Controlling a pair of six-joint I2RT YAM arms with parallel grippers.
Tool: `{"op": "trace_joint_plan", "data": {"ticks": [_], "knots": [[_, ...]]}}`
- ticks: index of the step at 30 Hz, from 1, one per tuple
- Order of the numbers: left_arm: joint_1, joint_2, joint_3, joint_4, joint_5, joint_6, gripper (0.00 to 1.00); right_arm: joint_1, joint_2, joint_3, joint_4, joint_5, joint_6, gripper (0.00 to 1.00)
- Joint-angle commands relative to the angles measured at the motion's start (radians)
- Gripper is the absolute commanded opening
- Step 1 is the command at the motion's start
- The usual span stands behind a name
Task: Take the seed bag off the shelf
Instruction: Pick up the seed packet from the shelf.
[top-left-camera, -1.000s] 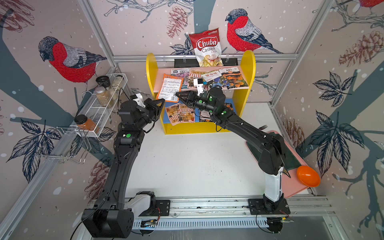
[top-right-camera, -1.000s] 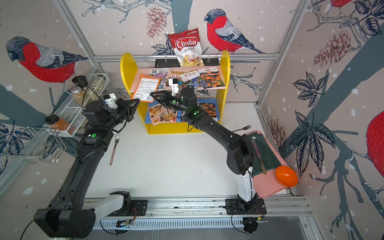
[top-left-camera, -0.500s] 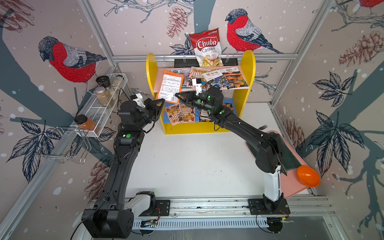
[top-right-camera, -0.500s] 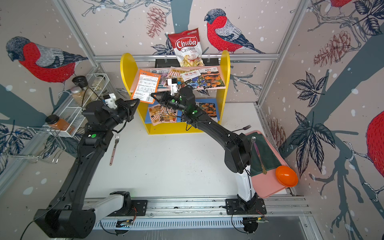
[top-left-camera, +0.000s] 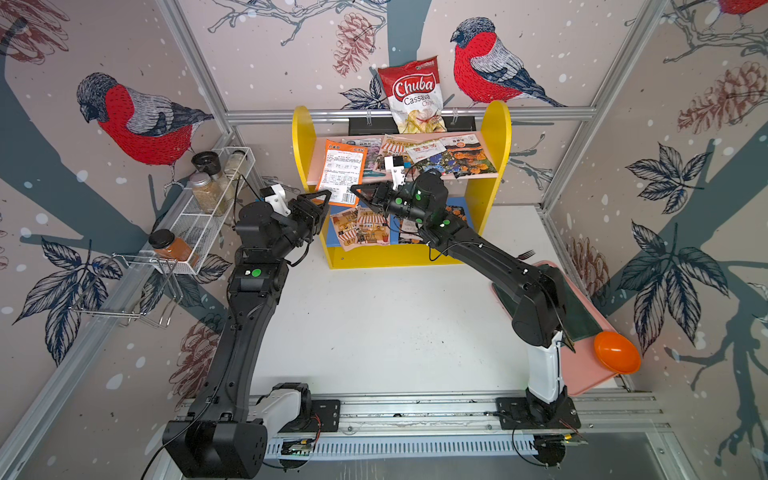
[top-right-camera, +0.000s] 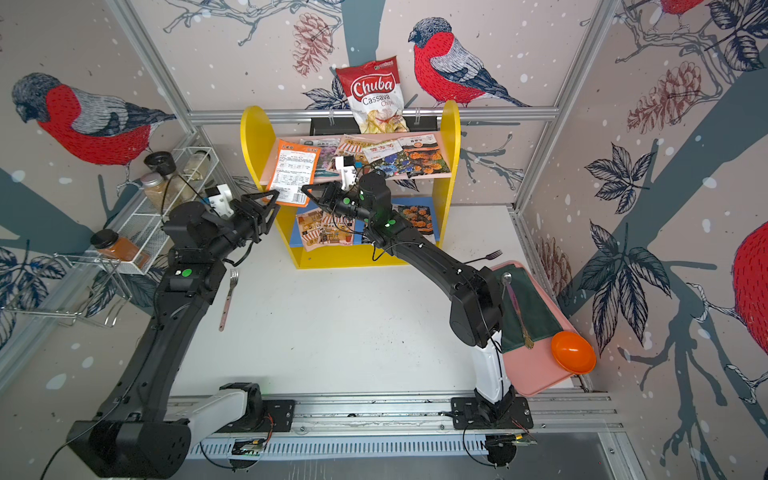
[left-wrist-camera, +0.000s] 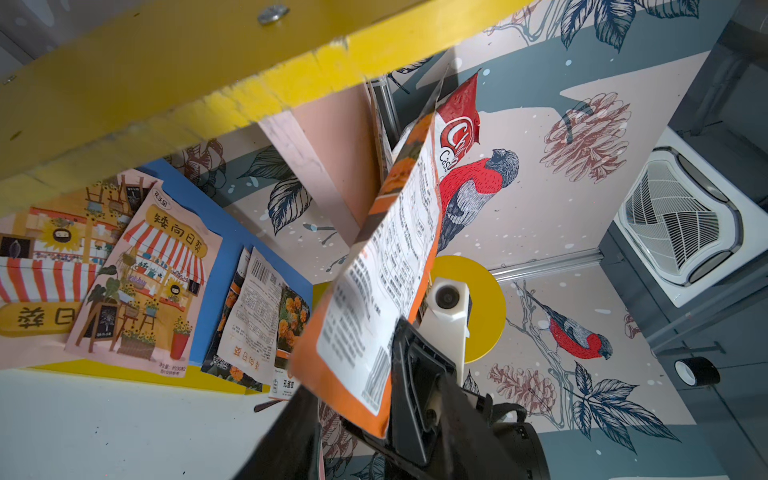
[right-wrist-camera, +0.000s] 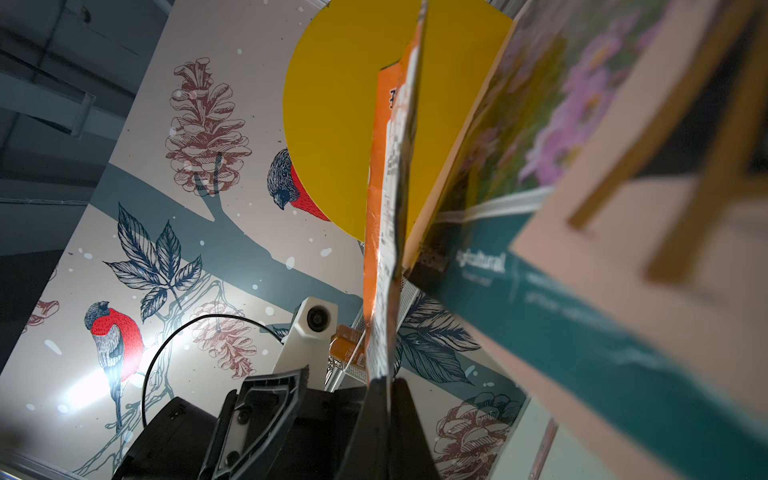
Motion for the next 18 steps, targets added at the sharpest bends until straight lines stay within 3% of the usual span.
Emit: {"op": "trace_joint_plan", "data": {"ticks": [1, 3, 5, 11, 18], "knots": [[0.001, -0.016, 0.002, 0.040, 0.033, 0.038, 0.68, 0.006, -0.038, -0.031, 0.070, -0.016, 0.001, 0.00], [0.001, -0.024, 0.001, 0.026, 0.054, 0.065, 0.85, 0.008, -0.064, -0.065, 0.086, -0.016, -0.002, 0.00], [0.001, -0.023, 0.011, 0.022, 0.097, 0.108, 0.95, 0.009, -0.092, -0.099, 0.094, -0.016, -0.008, 0.00], [0.001, 0.001, 0.122, -0.174, 0.198, 0.360, 0.96, 0.016, -0.198, -0.221, 0.089, -0.011, -0.066, 0.00], [0.002, -0.006, 0.212, -0.453, 0.199, 0.651, 0.97, 0.023, -0.377, -0.404, -0.018, 0.028, -0.188, 0.00]]}}
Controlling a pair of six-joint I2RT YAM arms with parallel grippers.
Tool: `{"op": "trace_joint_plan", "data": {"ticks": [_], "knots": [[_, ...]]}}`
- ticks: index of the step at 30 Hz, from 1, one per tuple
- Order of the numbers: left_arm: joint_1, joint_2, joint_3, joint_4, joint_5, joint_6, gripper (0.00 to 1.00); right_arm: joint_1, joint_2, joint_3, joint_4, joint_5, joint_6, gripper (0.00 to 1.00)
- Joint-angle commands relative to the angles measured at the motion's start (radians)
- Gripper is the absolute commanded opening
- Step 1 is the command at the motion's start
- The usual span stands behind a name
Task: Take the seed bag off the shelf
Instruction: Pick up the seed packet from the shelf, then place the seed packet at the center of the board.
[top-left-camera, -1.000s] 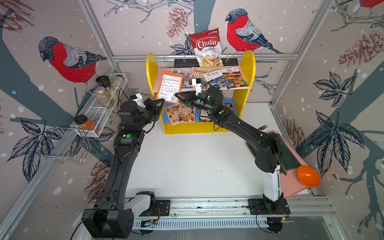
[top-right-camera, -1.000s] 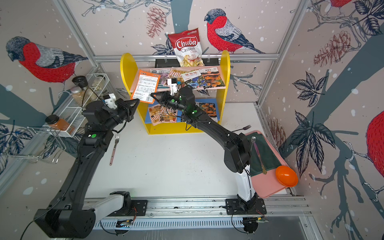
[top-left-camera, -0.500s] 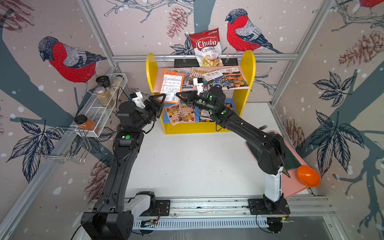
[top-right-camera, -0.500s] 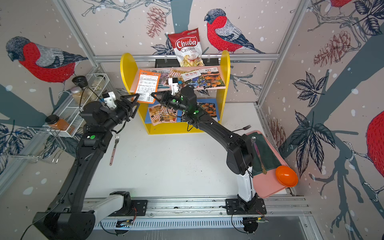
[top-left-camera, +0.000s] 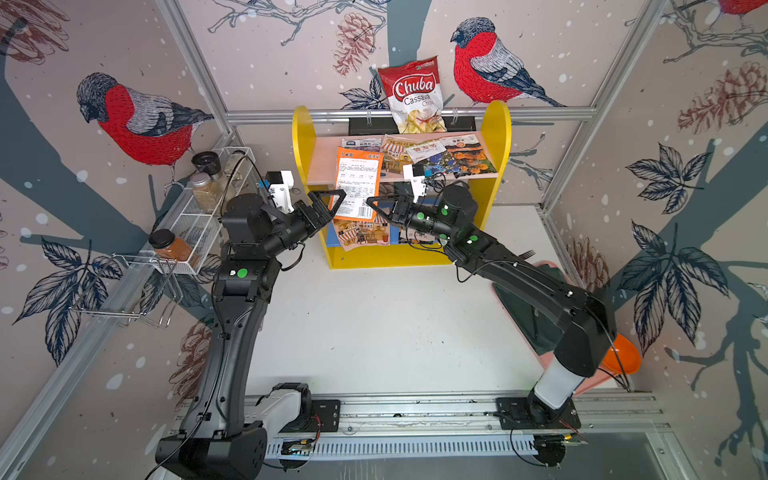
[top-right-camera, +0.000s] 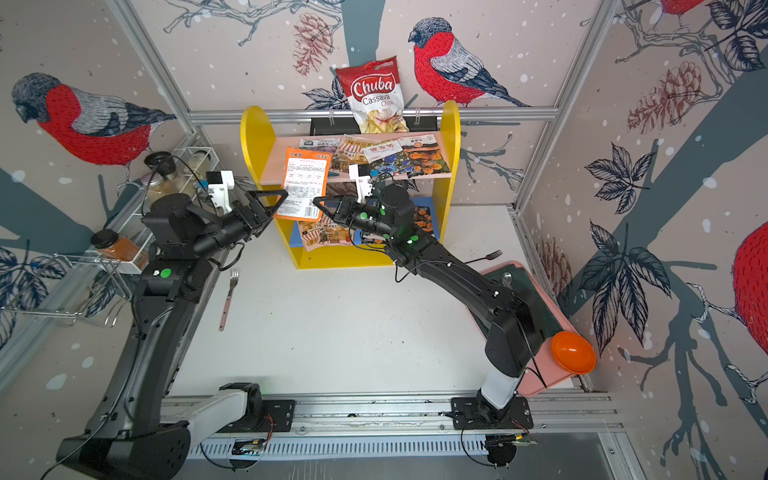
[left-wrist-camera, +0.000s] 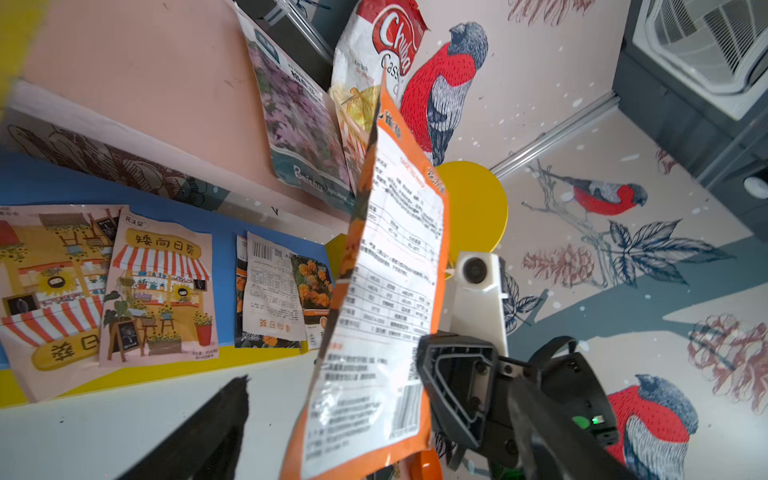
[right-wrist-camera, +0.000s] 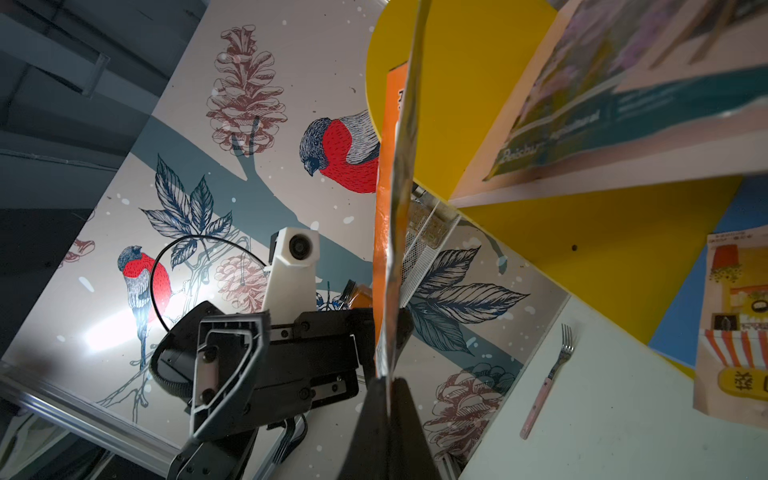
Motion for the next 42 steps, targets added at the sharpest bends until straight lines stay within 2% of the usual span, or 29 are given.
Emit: {"op": "trace_joint_plan", "data": {"ticks": [1, 11, 15, 18, 22, 29, 42], "knots": [[0.002, 0.001, 0.048, -0.214, -0.002, 0.225, 0.97, 0.006, -0.063, -0.074, -0.057, 0.025, -0.090, 0.00], [0.002, -0.052, 0.138, -0.504, -0.155, 0.443, 0.97, 0.056, -0.245, -0.305, -0.141, 0.066, -0.161, 0.00], [0.000, -0.085, 0.163, -0.604, -0.182, 0.492, 0.97, 0.083, -0.282, -0.379, -0.153, 0.085, -0.165, 0.00], [-0.017, -0.132, 0.114, -0.611, -0.216, 0.496, 0.97, 0.107, -0.277, -0.427, -0.144, 0.085, -0.150, 0.00], [-0.017, -0.195, 0.064, -0.606, -0.184, 0.496, 0.97, 0.129, -0.243, -0.476, -0.109, 0.079, -0.124, 0.00], [-0.020, -0.290, 0.010, -0.550, -0.002, 0.492, 0.94, 0.158, -0.124, -0.506, -0.023, 0.083, -0.102, 0.00], [-0.026, -0.435, -0.052, -0.626, 0.014, 0.453, 0.93, 0.158, 0.147, -0.447, 0.127, 0.031, -0.018, 0.00]]}}
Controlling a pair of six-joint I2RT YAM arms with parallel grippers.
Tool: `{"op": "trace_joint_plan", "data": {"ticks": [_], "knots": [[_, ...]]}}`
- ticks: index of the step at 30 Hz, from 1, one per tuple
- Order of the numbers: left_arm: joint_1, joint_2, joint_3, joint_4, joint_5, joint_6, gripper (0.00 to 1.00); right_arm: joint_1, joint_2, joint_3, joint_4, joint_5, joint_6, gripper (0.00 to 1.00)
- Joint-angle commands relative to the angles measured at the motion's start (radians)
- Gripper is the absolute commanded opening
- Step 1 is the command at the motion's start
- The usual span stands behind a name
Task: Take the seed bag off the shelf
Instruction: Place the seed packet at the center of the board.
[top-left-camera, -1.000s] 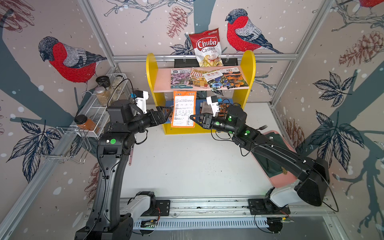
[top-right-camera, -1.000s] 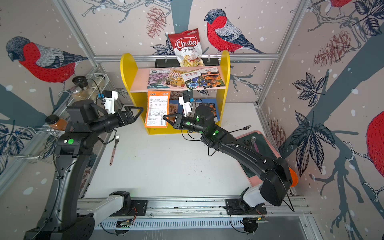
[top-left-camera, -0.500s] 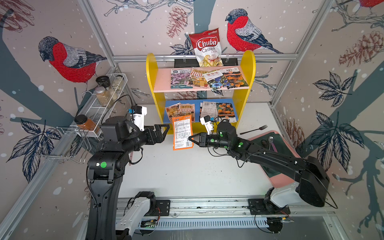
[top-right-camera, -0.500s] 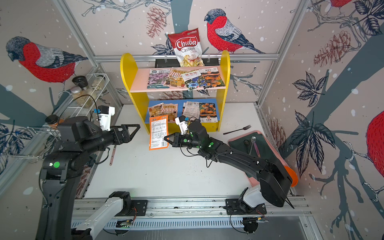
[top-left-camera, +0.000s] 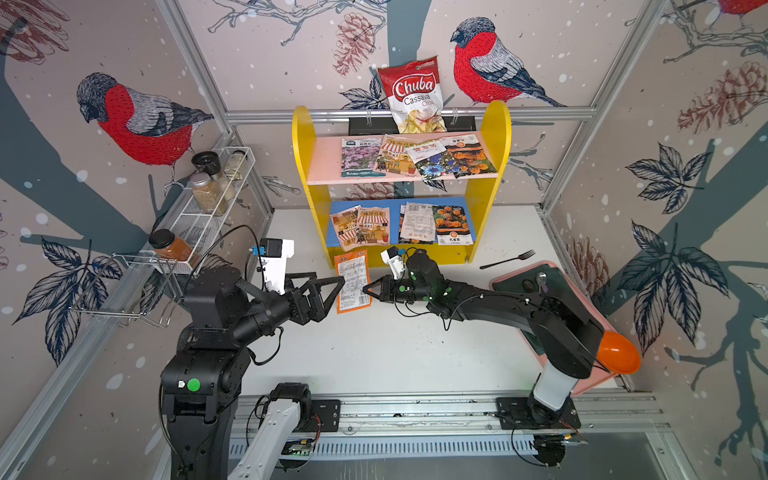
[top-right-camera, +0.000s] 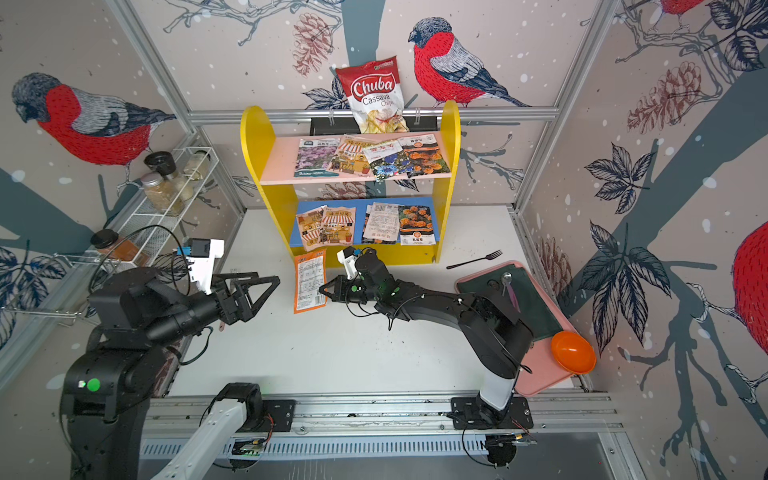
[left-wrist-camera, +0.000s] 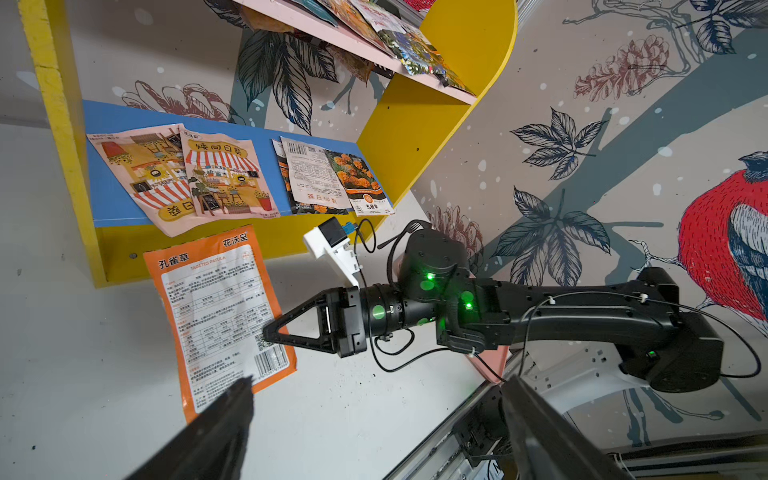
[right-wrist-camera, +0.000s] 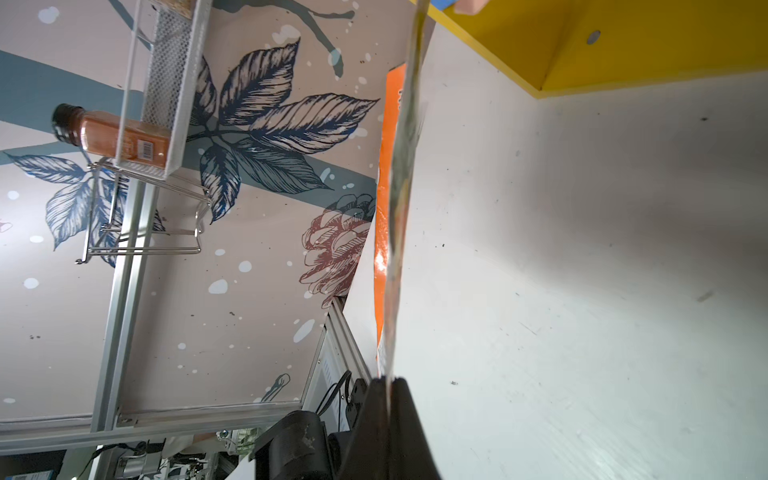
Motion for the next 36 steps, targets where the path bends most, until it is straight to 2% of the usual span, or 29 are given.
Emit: {"op": "trace_joint_plan", "data": {"ticks": [1, 11, 27, 36], "knots": [[-0.007, -0.019, -0.004, -0.023, 0.013, -0.005, 0.93, 0.001, 0.050, 0.025, 0.087, -0.023, 0.033, 0.00], [-0.008, -0.045, -0.015, -0.027, 0.037, -0.007, 0.92, 0.000, 0.163, 0.086, 0.031, 0.036, 0.081, 0.00], [-0.013, -0.083, -0.034, -0.098, -0.020, -0.012, 0.92, -0.014, 0.262, 0.132, -0.022, 0.027, 0.093, 0.00], [-0.014, -0.093, -0.039, -0.099, -0.010, -0.017, 0.91, -0.014, 0.311, 0.173, -0.039, 0.020, 0.113, 0.00]]}}
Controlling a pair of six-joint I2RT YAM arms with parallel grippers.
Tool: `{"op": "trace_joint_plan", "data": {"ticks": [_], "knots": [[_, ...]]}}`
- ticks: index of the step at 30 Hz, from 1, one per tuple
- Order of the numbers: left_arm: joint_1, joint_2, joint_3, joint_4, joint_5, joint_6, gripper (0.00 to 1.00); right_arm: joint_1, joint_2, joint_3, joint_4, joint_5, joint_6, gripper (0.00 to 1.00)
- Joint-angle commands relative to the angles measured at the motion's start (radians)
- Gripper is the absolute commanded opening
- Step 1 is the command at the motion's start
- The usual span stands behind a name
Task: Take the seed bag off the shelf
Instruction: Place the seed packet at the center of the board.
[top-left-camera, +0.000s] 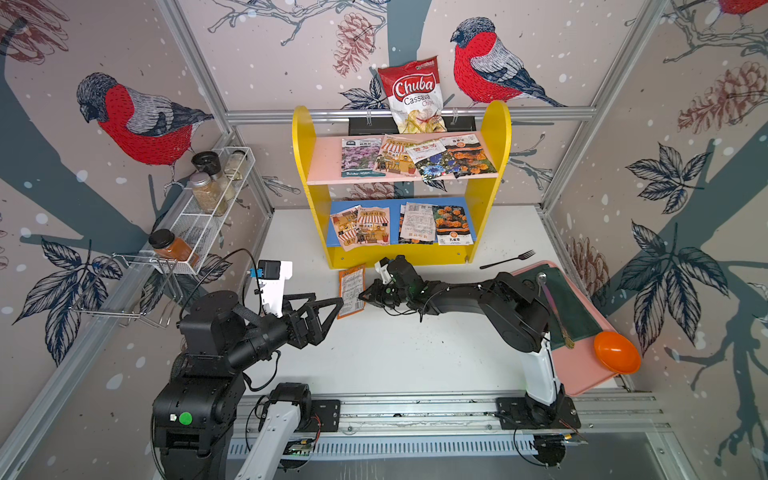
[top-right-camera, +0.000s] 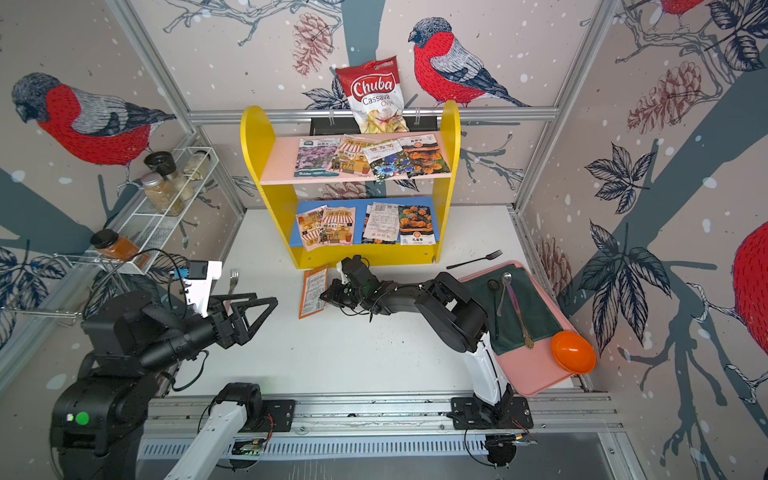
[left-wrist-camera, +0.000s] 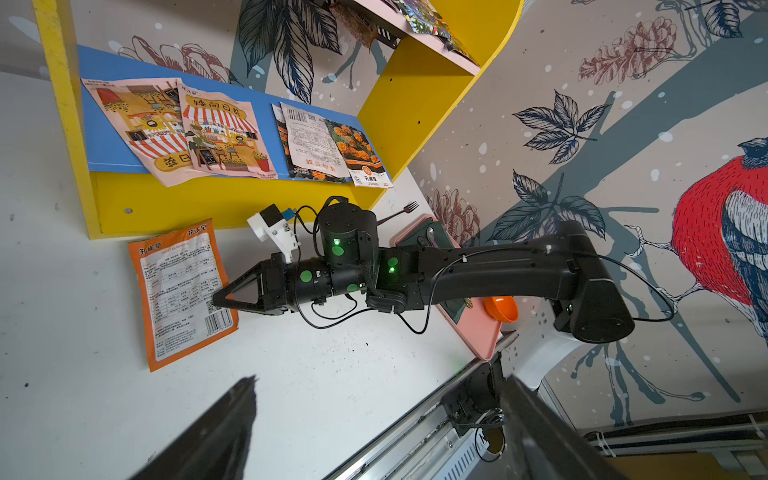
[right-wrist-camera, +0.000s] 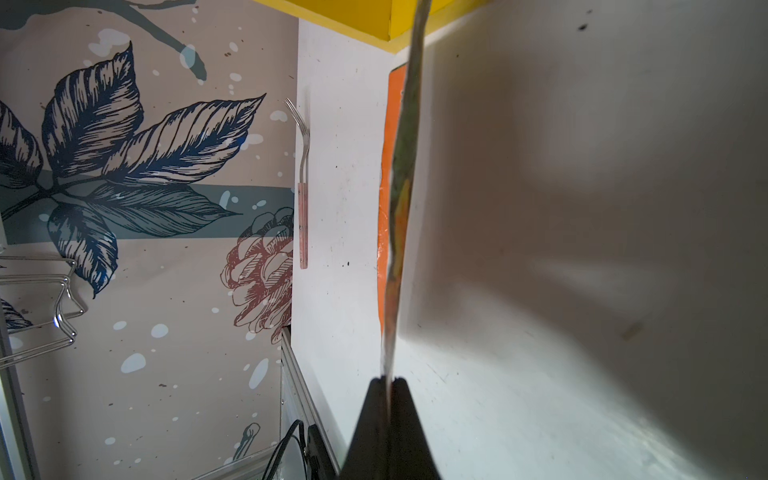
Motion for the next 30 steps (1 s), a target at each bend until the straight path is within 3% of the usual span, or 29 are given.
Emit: {"op": "trace_joint_plan", "data": {"ticks": [1, 9, 14, 22, 26, 30], "knots": [[-0.002, 0.000, -0.004, 0.004, -0.001, 0.002, 0.91, 0.003, 0.016, 0.015, -0.004, -0.004, 0.017, 0.00], [-0.002, -0.001, -0.009, 0.010, 0.006, -0.001, 0.92, 0.002, 0.041, 0.035, -0.002, 0.009, 0.033, 0.00], [-0.003, -0.007, -0.009, 0.010, 0.004, -0.002, 0.92, 0.002, 0.051, 0.044, -0.027, 0.011, 0.028, 0.19], [-0.003, -0.007, -0.011, 0.009, 0.000, -0.005, 0.92, 0.000, 0.048, 0.044, -0.048, 0.022, 0.026, 0.37], [-0.003, -0.004, -0.009, 0.012, -0.002, -0.006, 0.92, -0.001, 0.038, 0.055, -0.118, 0.058, 0.006, 0.54], [-0.003, -0.002, -0.012, 0.019, 0.000, -0.006, 0.91, 0.000, 0.002, 0.063, -0.210, 0.130, -0.055, 0.59]]}}
